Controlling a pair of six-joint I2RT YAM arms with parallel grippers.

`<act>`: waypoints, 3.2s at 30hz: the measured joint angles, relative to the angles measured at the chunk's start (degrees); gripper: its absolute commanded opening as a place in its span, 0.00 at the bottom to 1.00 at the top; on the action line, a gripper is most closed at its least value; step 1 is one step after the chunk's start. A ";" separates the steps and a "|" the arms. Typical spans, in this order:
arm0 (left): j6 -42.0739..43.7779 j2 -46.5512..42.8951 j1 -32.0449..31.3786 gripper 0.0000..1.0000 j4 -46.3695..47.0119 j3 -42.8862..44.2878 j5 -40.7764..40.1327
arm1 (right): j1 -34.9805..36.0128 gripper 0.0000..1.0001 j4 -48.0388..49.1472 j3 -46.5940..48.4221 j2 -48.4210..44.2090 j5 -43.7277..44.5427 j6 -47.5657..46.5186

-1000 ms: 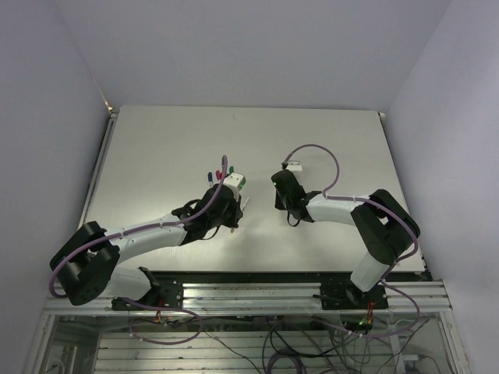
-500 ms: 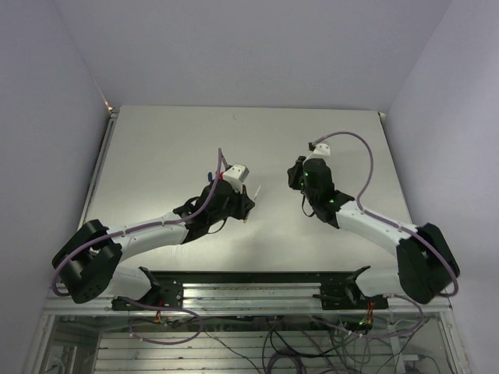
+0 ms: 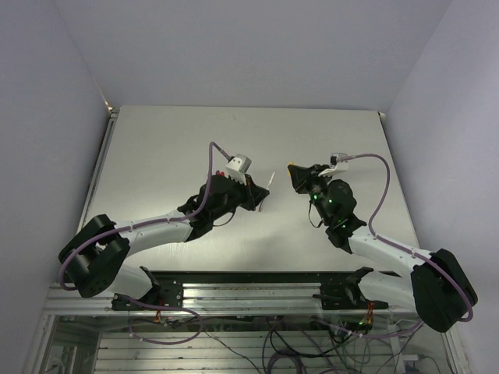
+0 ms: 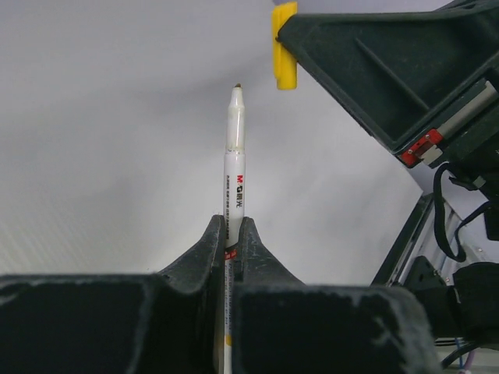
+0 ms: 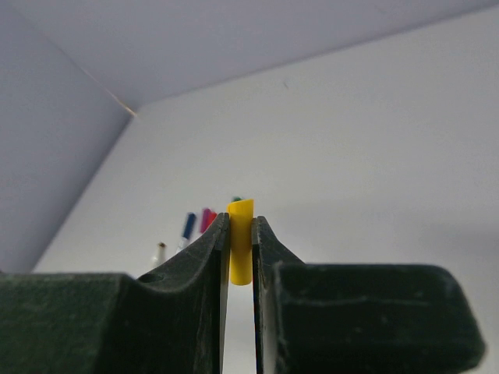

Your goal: Insert the pens into the pen caps

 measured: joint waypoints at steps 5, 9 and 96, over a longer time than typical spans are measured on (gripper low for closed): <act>-0.87 0.22 0.00 0.07 3.41 0.00 0.90 | 0.00 0.00 9.53 -0.55 0.39 -1.73 1.27; -1.49 0.22 -0.02 0.07 5.31 0.00 1.44 | 0.00 0.00 14.84 -0.59 1.62 -2.51 2.32; -9.22 2.45 6.03 0.07 17.66 -4.85 5.33 | 4.37 0.24 7.32 8.11 12.48 -11.39 2.97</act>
